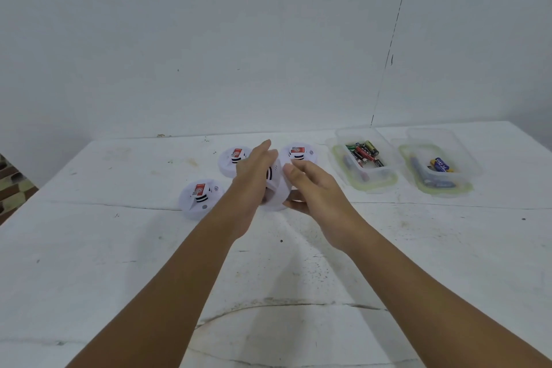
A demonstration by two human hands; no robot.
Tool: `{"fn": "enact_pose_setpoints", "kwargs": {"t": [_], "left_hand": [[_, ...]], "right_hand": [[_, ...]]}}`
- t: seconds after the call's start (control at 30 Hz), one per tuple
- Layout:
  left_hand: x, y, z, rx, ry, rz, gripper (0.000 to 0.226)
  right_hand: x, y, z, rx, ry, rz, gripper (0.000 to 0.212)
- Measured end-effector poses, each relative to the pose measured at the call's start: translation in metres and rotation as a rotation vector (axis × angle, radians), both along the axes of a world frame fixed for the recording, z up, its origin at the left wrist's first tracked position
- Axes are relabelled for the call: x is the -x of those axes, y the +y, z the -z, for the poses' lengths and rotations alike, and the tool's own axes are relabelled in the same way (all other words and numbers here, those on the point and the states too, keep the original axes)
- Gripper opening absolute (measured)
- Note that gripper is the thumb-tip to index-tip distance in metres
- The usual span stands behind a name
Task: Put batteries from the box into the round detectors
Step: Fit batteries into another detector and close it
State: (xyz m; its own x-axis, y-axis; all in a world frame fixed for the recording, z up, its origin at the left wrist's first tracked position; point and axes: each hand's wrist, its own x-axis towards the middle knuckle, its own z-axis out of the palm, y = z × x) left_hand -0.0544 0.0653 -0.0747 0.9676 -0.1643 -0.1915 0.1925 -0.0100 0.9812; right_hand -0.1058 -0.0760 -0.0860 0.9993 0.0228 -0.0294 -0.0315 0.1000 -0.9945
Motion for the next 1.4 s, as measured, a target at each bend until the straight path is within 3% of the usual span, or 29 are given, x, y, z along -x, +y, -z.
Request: {"fn": "enact_pose_setpoints", "kwargs": {"t": [0.17, 0.3, 0.43, 0.53, 0.7, 0.77, 1.07, 1.4], "left_hand": [[0.010, 0.003, 0.012, -0.029, -0.041, -0.039, 0.068], [0.016, 0.026, 0.035, -0.123, -0.152, -0.004, 0.043], [0.030, 0.039, 0.047, -0.186, -0.128, 0.054, 0.021], [0.036, 0.041, 0.056, -0.185, -0.130, 0.078, 0.019], [0.045, 0.040, 0.074, -0.217, -0.202, 0.051, 0.021], [0.047, 0.041, 0.079, -0.306, -0.269, 0.038, 0.022], [0.053, 0.036, 0.089, -0.455, -0.402, 0.035, 0.014], [0.054, 0.038, 0.090, -0.485, -0.423, 0.058, 0.014]], "right_hand": [[0.006, -0.005, 0.014, 0.026, 0.022, 0.007, 0.026], [0.011, -0.011, 0.027, -0.032, 0.112, 0.104, 0.026], [0.016, -0.014, 0.042, -0.181, 0.197, 0.064, 0.028], [0.021, -0.014, 0.049, -0.062, 0.157, -0.027, 0.036], [0.029, -0.015, 0.054, 0.440, -0.079, -0.067, 0.049], [0.030, -0.012, 0.057, 0.519, -0.173, -0.060, 0.050], [0.029, -0.014, 0.080, 0.683, -0.233, -0.016, 0.050], [0.028, -0.015, 0.079, 0.662, -0.163, -0.074, 0.057]]}}
